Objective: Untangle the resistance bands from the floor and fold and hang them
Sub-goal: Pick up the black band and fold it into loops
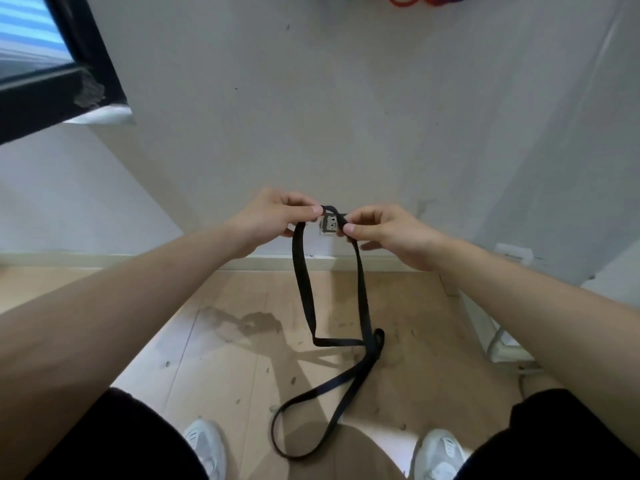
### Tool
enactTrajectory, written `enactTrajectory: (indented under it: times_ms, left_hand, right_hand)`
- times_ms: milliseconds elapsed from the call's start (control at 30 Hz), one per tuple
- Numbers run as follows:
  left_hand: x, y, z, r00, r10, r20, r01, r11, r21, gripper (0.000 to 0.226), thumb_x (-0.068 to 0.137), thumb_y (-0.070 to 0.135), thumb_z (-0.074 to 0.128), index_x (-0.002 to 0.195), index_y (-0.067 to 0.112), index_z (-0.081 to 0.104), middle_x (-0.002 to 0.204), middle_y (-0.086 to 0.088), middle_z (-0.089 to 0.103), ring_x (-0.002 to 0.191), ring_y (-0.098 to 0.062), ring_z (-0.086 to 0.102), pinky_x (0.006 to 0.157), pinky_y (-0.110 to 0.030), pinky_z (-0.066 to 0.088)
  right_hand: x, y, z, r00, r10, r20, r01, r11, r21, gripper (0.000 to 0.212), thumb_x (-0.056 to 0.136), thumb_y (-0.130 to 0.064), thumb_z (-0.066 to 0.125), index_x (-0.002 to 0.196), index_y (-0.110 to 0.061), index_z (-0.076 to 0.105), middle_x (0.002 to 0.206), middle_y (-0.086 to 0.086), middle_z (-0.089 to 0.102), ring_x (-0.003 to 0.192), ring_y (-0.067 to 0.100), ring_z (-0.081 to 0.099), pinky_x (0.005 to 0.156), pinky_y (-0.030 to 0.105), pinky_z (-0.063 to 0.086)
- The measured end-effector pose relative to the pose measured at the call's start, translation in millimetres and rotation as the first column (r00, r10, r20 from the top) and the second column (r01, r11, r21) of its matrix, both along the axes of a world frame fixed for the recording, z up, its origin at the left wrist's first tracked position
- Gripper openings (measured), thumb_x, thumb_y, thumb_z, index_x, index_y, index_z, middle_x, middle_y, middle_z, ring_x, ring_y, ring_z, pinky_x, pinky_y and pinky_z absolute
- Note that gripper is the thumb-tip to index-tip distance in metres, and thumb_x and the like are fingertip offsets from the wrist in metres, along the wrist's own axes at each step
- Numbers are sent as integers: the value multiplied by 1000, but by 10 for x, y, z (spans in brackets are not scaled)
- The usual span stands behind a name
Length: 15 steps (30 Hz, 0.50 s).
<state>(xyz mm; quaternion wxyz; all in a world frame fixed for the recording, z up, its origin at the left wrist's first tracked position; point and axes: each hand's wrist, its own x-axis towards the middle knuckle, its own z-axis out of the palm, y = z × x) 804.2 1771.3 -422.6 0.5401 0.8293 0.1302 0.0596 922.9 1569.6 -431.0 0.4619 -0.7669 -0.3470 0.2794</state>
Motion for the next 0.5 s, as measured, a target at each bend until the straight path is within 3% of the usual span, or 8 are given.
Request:
enactTrajectory:
  times_ms: [233,367,500]
  left_hand:
    - [-141,169,13,996,-13,-87,18,999,47,23,97,34,61,98,20,80,104,4,76,109,-19,62,91,-31,46]
    - [-224,163,25,990,-83,-117,90,995,54,29,99,38,56,92,23,80,105,11,74,113,-14,60,110,-39,39]
    - [-299,139,106,994,-103,-46,104,995,13,28,81,45,66,90,21,77,98,8,73,107,-13,61,106,-37,39]
  right_hand:
    - [-83,138,-2,990,65,-126,-65,998,5,27,105,-23,51,114,-7,70,120,7,73,119,29,62,105,43,47]
    - [-143,224,-2,987,58,-151,-60,998,-6,31,106,-25,47,118,-6,68,122,10,71,111,22,63,109,47,43]
    - [-219,278,19,975,108,-194,-108,994,13,33,106,-27,45,121,-8,68,131,16,65,114,21,59,111,48,40]
